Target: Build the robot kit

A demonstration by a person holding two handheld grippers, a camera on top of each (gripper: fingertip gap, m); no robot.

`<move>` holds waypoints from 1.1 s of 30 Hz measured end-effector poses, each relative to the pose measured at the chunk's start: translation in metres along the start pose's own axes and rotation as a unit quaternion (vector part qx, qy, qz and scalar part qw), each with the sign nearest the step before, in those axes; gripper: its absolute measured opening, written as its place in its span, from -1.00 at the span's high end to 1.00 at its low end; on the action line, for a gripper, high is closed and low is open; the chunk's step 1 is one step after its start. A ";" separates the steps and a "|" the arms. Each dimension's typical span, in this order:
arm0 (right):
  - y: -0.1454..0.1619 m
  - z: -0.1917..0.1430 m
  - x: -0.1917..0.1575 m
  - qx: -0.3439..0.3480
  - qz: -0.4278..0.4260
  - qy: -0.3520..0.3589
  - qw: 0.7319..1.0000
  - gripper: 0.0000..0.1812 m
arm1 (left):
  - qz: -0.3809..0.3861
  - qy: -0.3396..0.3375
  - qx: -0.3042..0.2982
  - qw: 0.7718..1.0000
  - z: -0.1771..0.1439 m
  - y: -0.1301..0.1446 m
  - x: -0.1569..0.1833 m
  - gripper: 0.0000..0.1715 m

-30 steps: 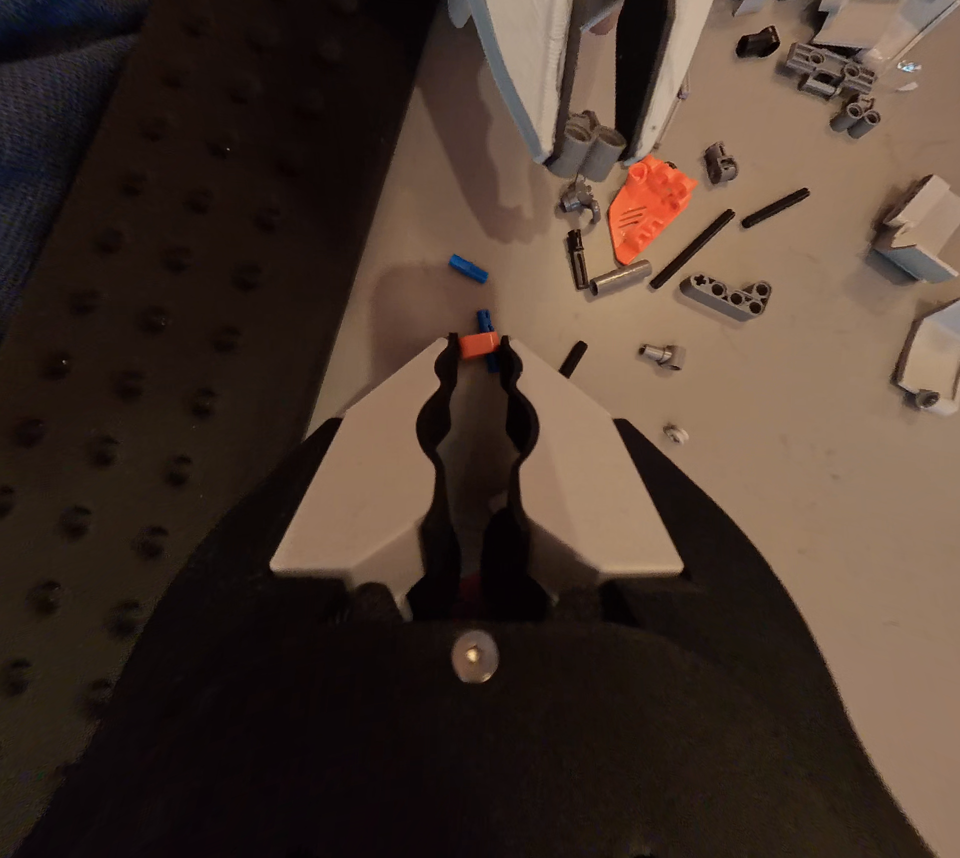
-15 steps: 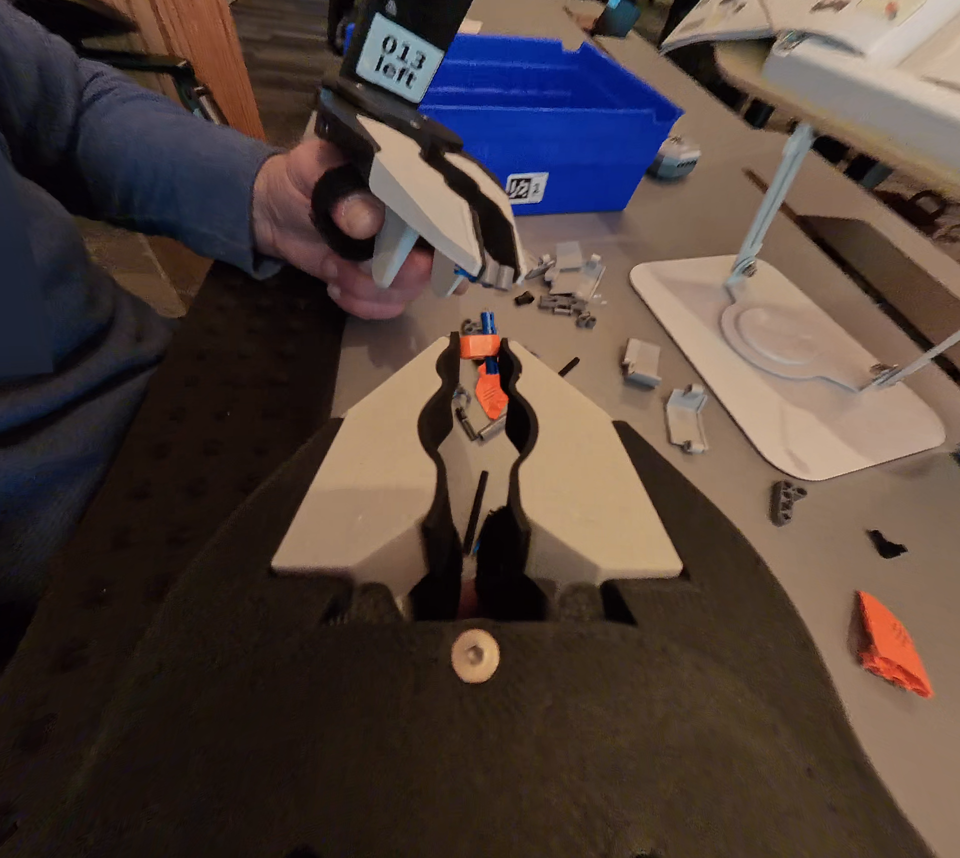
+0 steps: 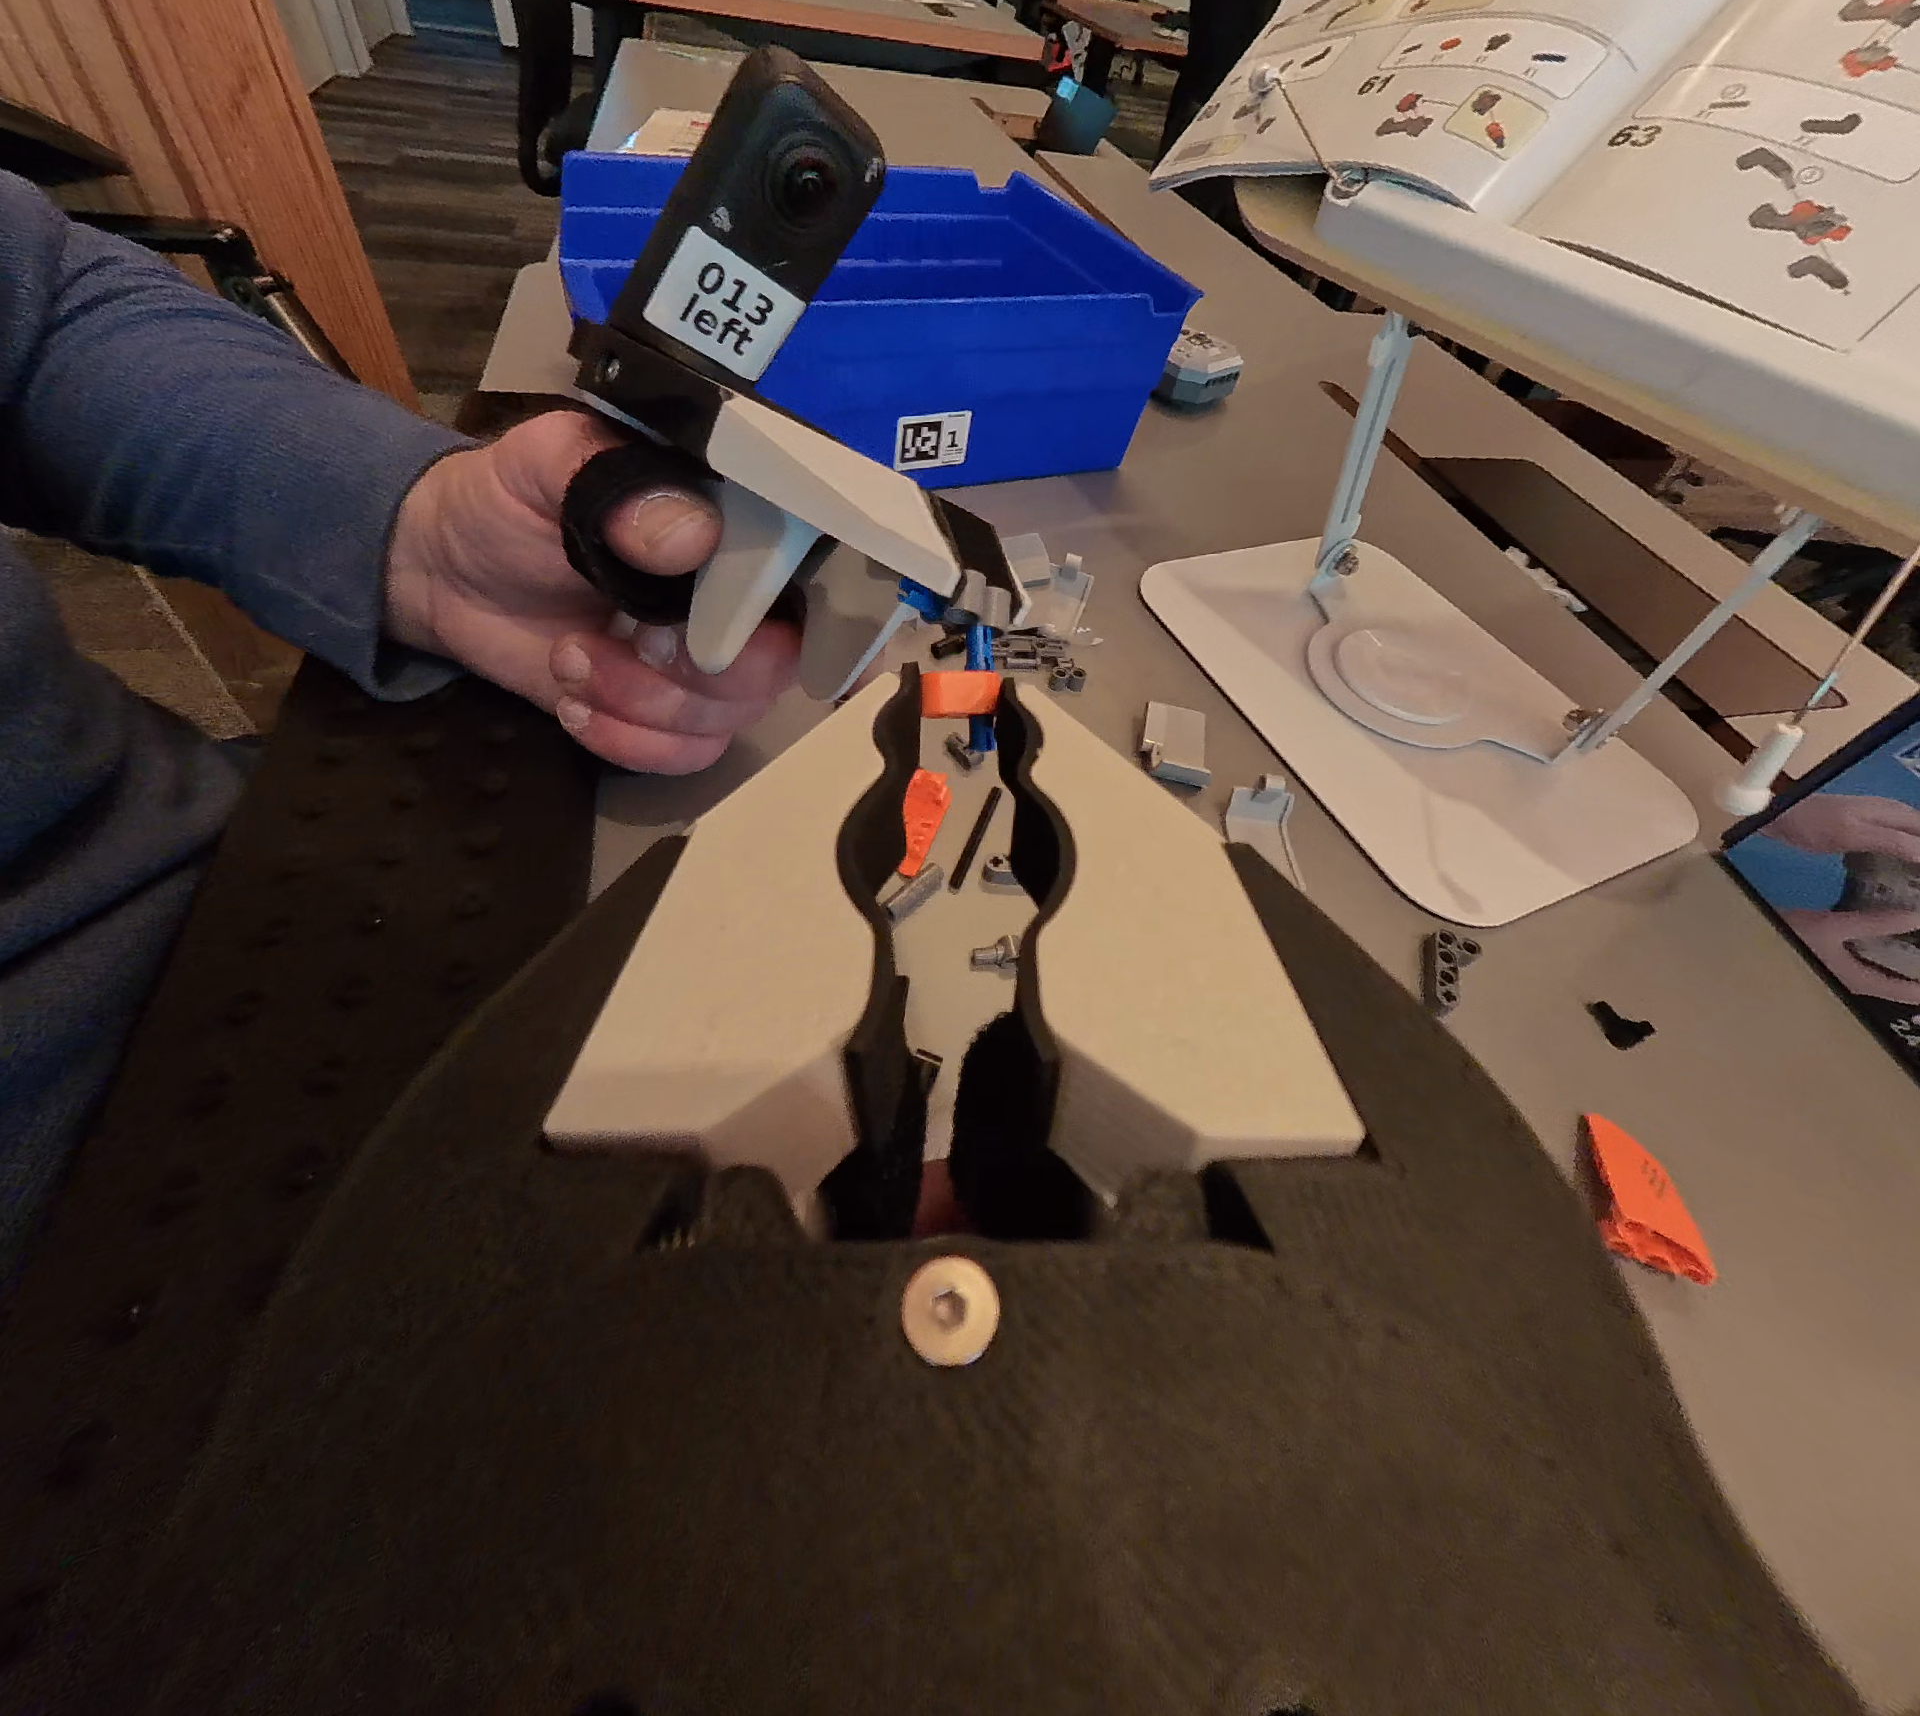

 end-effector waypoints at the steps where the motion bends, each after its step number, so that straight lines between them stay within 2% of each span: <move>1: 0.001 0.000 0.001 -0.003 -0.001 0.006 1.000 0.87 | -0.001 0.001 0.002 1.000 0.001 0.000 0.000 0.84; 13: -0.003 0.000 0.000 -0.007 -0.024 0.037 0.999 0.89 | 0.021 -0.014 0.012 1.000 0.005 -0.001 0.000 0.84; 25: 0.001 -0.003 -0.005 -0.041 -0.125 0.044 0.990 0.91 | 0.060 -0.034 -0.046 0.997 0.003 0.005 -0.004 0.84; 29: -0.002 -0.004 -0.009 -0.028 -0.152 0.042 0.987 1.00 | 0.034 -0.022 -0.056 0.998 0.004 0.010 -0.004 0.84; 33: 0.003 -0.004 -0.006 -0.029 -0.139 0.026 0.990 1.00 | 0.039 -0.023 -0.063 0.997 0.004 0.011 -0.004 0.84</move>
Point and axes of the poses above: each gripper's, where its closed fingertips meet, z out along the fingers, y out of its underside, x = y × z across the jaws, the point moved 3 cm from there along -z, back along the fingers, and after that the axes turned 4 degrees about x, right-handed, at the moved point
